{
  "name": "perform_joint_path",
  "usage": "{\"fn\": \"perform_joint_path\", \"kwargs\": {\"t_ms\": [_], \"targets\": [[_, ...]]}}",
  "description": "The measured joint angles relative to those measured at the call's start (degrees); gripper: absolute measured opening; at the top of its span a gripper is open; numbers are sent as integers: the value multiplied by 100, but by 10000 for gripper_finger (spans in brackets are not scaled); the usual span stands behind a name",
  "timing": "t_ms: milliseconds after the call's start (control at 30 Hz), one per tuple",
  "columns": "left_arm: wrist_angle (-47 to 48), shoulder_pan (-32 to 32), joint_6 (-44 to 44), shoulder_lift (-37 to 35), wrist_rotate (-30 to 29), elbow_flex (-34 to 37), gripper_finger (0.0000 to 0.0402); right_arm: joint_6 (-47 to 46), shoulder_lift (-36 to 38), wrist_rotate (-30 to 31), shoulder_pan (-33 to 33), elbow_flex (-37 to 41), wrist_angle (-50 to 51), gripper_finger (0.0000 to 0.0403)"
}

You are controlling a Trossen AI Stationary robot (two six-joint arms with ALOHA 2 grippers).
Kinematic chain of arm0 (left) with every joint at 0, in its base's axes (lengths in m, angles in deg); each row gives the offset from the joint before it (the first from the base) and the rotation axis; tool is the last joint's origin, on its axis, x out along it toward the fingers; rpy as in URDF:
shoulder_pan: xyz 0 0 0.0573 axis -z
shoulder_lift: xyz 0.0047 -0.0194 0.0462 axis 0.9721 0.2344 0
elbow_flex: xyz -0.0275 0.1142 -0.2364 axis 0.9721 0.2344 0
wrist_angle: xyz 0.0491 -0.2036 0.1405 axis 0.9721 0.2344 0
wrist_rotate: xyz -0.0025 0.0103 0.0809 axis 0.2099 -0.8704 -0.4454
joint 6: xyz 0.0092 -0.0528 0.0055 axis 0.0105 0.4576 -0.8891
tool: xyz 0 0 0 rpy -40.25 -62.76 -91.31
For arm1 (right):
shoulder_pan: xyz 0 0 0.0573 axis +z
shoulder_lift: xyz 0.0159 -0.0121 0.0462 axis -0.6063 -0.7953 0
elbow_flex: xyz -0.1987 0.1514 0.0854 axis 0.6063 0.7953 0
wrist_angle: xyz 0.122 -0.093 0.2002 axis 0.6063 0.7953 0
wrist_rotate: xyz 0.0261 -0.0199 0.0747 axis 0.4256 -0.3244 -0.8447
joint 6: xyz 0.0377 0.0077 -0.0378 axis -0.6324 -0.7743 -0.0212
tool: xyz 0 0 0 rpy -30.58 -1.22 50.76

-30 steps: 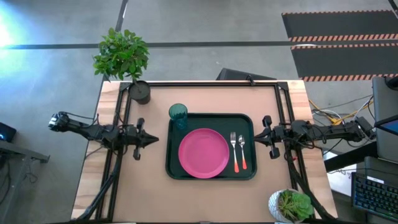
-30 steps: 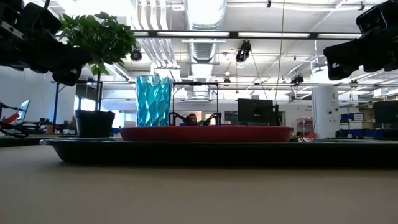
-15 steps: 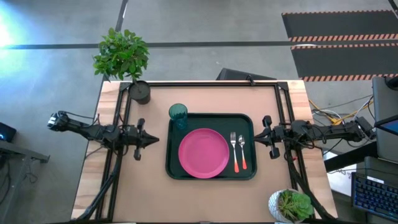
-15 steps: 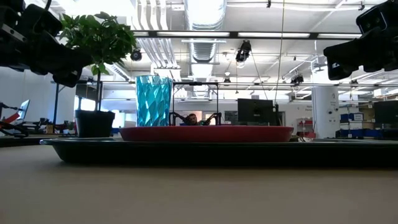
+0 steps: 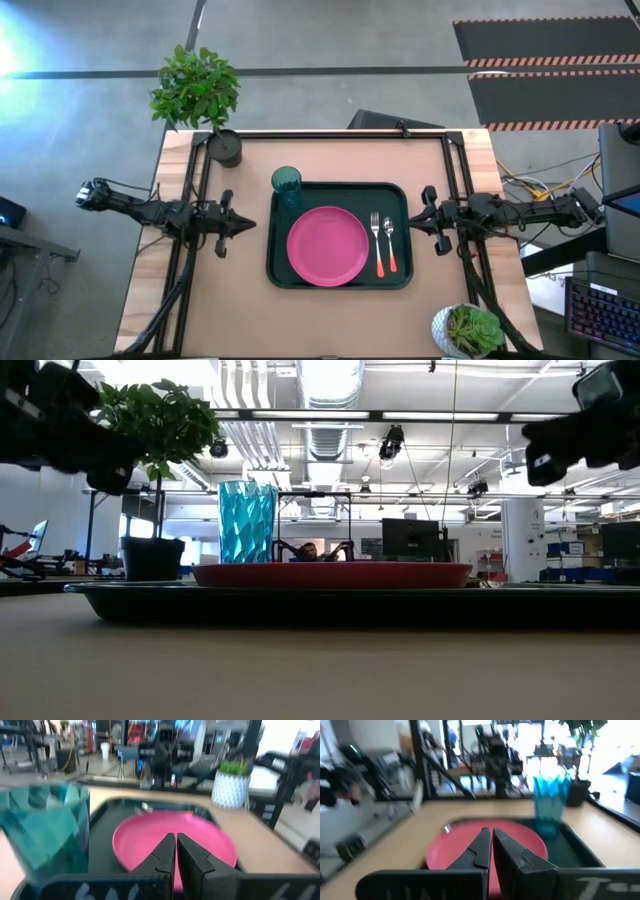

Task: Pick and place plate/cup/fork/spoon on tray
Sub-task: Move the green tray to the center of the table

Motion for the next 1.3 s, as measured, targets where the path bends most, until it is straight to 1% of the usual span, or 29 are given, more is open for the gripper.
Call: {"fn": "perform_joint_path", "kwargs": {"t_ms": [100,167,300,367,433,567,667,767,867,967,1133,1300], "targets": [[-473,0,-99,-2,-1,-31,0,-111,0,-163,0,-134,-245,9],[-370,0,-202,9,3,-135,0,-122,-3,-182,0,-395,-354,9],[-397,-2,-323,11,33,-532,0,-72,-128,-182,0,-1037,-143,9],[-286,-2,-343,49,40,-792,0,-59,-326,-182,0,-1406,192,9],[137,-2,-343,129,75,-1078,0,-149,-610,-164,0,-1834,720,9],[903,-1,-352,474,105,-1735,0,-335,-1502,-70,-2,-2754,1534,9],[1274,-2,-487,752,120,-2182,0,-299,-2196,-75,-2,-3408,2132,9],[1454,-2,-728,931,252,-2480,0,-517,-2691,-73,-2,-3855,2833,9],[1541,0,-761,967,321,-2639,0,-1021,-2977,-63,-2,-3990,3203,9],[1590,-2,-758,921,404,-2652,0,-1628,-3070,-8,-2,-3932,3557,9],[1584,-2,-756,821,554,-2649,0,-2757,-3080,364,-2,-3758,4540,9],[1584,0,-756,741,662,-2649,0,-3626,-2996,381,-4,-3559,5191,9]]}}
